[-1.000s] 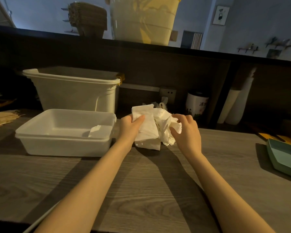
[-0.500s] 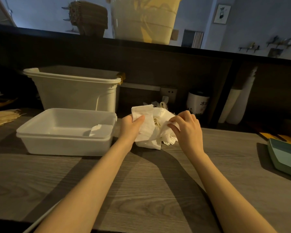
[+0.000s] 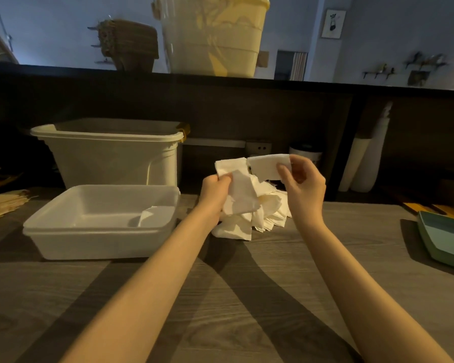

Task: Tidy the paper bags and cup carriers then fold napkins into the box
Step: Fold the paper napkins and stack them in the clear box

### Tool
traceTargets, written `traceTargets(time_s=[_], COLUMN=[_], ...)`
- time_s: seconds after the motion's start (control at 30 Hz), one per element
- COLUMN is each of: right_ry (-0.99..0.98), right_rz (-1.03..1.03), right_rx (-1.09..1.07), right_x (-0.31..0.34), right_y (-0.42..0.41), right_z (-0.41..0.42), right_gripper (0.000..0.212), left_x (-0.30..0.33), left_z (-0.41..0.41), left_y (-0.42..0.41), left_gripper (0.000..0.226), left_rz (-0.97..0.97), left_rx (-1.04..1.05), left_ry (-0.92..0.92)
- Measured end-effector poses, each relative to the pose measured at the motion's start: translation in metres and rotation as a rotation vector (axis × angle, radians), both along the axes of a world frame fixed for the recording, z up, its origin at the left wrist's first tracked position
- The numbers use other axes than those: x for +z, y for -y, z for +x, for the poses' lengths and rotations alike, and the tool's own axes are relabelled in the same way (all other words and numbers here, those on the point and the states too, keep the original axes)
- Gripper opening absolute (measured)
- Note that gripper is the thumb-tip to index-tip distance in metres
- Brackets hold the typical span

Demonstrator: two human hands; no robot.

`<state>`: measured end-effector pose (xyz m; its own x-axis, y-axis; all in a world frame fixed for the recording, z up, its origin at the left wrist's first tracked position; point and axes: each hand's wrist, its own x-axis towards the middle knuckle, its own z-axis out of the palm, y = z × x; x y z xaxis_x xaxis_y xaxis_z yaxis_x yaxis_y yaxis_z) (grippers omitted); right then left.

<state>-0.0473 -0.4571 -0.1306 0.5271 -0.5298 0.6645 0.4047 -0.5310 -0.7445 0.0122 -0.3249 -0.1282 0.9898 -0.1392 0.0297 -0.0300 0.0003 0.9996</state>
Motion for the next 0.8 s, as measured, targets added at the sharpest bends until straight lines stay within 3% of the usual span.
traceTargets(time_s=[0.23, 0.43, 0.6, 0.8], right_ry=[-0.082, -0.175, -0.248, -0.284], right_rz=[0.115, 0.177, 0.088, 0.150], right_rx=[0.200, 0.343, 0.423, 0.398], right_x=[-0.017, -0.023, -0.023, -0.025], right_y=[-0.010, -0.009, -0.017, -0.018], right_z=[0.001, -0.004, -0.008, -0.013], right_gripper=[0.041, 0.052, 0.048, 0.042], left_x=[-0.006, -0.016, -0.021, -0.025], left_z=[0.000, -0.004, -0.009, -0.015], left_y=[0.002, 0.001, -0.002, -0.002], left_gripper=[0.014, 0.024, 0.021, 0.029], left_rz=[-0.181, -0.246, -0.222, -0.240], left_rx=[-0.056, -0.101, -0.106, -0.135], left_ry=[-0.140, -0.142, -0.146, -0.147])
